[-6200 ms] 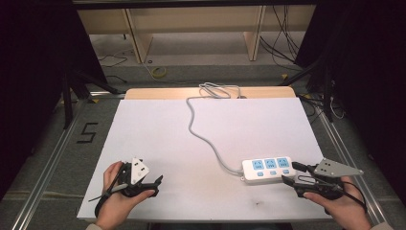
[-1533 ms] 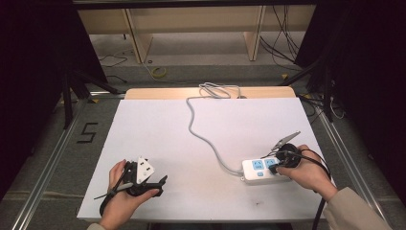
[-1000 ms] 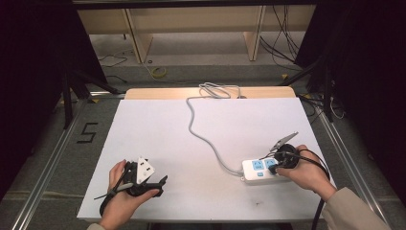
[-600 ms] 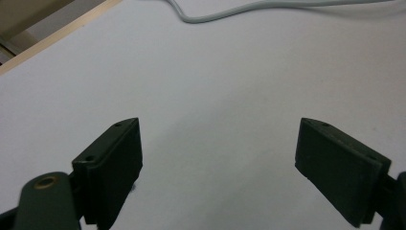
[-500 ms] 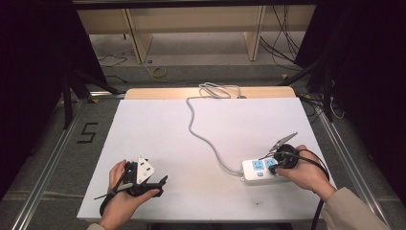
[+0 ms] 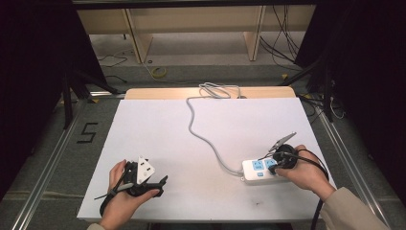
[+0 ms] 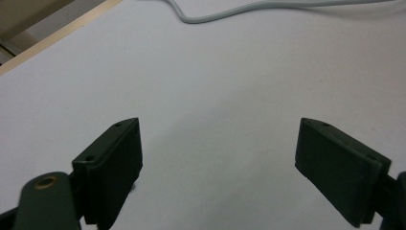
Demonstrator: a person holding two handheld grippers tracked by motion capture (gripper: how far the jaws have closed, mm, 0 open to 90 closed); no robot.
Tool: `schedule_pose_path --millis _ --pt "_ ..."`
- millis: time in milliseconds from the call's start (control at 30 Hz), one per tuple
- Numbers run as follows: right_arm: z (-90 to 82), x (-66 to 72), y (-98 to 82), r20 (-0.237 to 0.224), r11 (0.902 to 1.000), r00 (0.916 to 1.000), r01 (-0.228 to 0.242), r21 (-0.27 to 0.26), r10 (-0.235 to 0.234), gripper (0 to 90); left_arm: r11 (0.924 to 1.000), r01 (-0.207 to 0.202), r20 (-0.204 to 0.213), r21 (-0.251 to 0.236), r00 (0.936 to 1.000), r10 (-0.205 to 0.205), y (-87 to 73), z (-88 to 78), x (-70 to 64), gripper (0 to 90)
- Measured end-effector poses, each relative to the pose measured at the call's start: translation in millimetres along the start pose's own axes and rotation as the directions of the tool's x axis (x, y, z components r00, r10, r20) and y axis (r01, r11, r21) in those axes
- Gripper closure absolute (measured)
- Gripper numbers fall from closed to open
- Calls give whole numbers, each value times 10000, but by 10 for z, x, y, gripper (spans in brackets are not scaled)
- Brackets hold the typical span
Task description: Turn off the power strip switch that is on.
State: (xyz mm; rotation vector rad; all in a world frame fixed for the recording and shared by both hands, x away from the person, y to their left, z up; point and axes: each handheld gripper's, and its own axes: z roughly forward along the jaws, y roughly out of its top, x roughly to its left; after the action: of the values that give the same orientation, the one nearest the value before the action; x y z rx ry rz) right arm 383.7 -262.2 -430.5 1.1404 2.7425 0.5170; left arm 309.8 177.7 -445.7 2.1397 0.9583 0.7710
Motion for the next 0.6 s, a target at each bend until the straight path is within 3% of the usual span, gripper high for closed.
schedule_pose_path --millis 600 --pt "12 -15 1 -44 9999 10000 -65 81 66 900 10000 -23 13 0 10000 23 2 1 -4 160"
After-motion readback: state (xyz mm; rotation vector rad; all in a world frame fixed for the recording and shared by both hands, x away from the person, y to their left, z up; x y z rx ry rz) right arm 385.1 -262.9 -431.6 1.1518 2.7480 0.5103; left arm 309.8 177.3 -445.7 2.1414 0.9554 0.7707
